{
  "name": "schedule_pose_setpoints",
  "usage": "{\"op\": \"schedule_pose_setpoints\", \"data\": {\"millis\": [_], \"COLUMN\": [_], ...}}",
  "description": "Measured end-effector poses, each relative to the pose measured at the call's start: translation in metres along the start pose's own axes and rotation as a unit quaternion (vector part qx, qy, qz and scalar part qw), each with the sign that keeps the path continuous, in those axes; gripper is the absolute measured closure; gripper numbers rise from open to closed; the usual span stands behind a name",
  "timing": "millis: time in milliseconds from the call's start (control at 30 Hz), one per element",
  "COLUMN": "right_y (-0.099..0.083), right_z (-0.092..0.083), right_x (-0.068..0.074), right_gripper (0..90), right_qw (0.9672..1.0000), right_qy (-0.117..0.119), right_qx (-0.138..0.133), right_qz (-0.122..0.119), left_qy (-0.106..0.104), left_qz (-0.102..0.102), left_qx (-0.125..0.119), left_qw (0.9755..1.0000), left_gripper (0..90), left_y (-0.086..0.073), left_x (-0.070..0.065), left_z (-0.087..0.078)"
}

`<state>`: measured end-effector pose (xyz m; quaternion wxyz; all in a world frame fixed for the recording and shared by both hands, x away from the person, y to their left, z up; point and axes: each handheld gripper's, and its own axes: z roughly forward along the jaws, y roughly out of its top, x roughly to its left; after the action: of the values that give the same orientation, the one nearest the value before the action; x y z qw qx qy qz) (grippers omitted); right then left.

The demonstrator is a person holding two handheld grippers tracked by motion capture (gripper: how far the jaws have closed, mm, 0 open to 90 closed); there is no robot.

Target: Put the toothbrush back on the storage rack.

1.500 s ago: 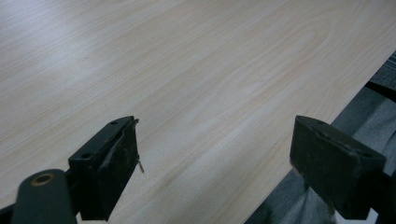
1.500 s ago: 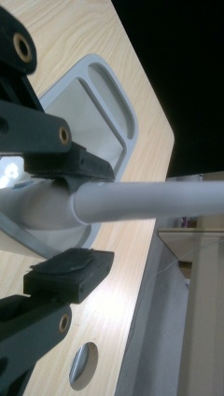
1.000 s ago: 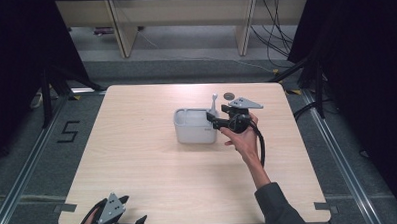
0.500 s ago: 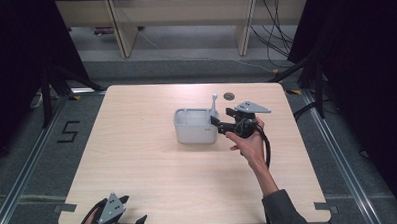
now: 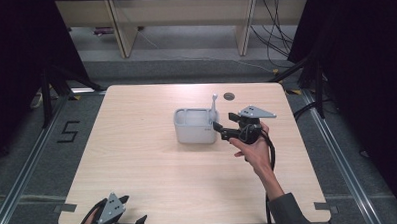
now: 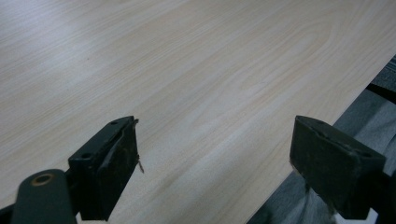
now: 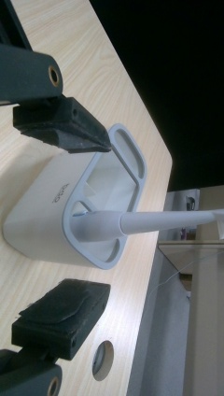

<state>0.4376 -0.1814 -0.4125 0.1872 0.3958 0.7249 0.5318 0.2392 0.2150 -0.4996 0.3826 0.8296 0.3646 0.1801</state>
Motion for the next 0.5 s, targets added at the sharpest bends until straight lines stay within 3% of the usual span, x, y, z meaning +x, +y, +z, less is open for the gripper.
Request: {"op": "schedule_pose_setpoints", "data": {"millis": [100, 167, 200, 233, 300, 333, 400, 500], "right_y": [-0.001, -0.002, -0.003, -0.003, -0.005, -0.007, -0.009, -0.011], "right_z": [-0.002, -0.003, -0.005, -0.006, -0.007, -0.009, -0.011, -0.014], "right_x": [0.002, 0.002, 0.004, 0.003, 0.005, 0.005, 0.007, 0.009], "right_gripper": [26.4, 25.9, 25.6, 25.3, 24.9, 24.0, 23.4, 22.7], "right_qw": [1.0000, 1.0000, 0.9999, 0.9999, 0.9999, 0.9998, 0.9997, 0.9997], "right_qy": [-0.003, 0.005, 0.003, -0.002, 0.004, -0.003, -0.002, 0.005], "right_qx": [0.004, 0.001, 0.008, 0.010, 0.012, 0.014, 0.015, 0.022], "right_qz": [0.006, -0.003, 0.006, -0.011, -0.003, -0.016, -0.019, -0.007], "left_qy": [-0.004, 0.000, -0.004, -0.004, -0.004, -0.004, -0.004, 0.000], "left_qz": [-0.010, 0.001, -0.009, -0.009, -0.010, -0.010, -0.010, 0.000], "left_qx": [-0.010, 0.000, -0.009, -0.009, -0.010, -0.010, -0.010, -0.003], "left_qw": [0.9999, 1.0000, 0.9999, 0.9999, 0.9999, 0.9999, 0.9999, 1.0000], "left_gripper": [14.7, 14.7, 14.7, 14.7, 14.7, 14.7, 14.7, 14.7], "left_y": [0.000, 0.000, 0.000, 0.000, 0.000, 0.000, 0.000, 0.000], "left_x": [-0.001, 0.001, -0.001, -0.001, -0.001, -0.001, -0.001, 0.000], "left_z": [0.001, 0.000, 0.001, 0.001, 0.001, 0.001, 0.001, 0.000]}}
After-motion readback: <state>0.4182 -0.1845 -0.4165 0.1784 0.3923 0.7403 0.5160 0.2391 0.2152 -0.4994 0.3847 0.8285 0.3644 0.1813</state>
